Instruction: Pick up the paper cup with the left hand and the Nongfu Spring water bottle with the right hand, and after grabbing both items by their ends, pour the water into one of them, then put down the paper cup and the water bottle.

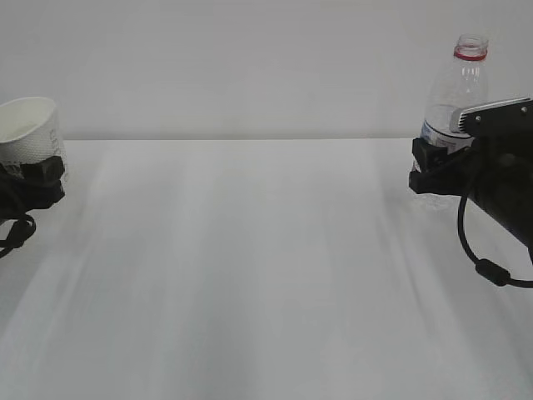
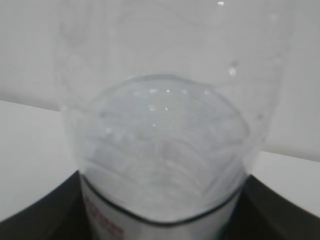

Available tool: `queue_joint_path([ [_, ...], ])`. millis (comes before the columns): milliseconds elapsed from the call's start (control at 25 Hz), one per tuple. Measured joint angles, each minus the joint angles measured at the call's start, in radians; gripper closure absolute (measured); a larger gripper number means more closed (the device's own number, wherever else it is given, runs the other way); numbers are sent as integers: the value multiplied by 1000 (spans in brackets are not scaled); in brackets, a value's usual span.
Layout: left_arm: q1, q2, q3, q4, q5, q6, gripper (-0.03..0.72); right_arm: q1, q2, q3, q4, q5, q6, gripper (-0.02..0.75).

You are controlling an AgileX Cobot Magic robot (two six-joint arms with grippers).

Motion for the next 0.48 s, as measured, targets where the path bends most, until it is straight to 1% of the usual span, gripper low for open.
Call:
queue_joint_path([
  [480,0,166,-170,23,-6,0,204,0,0,0,-7,0,1,253],
])
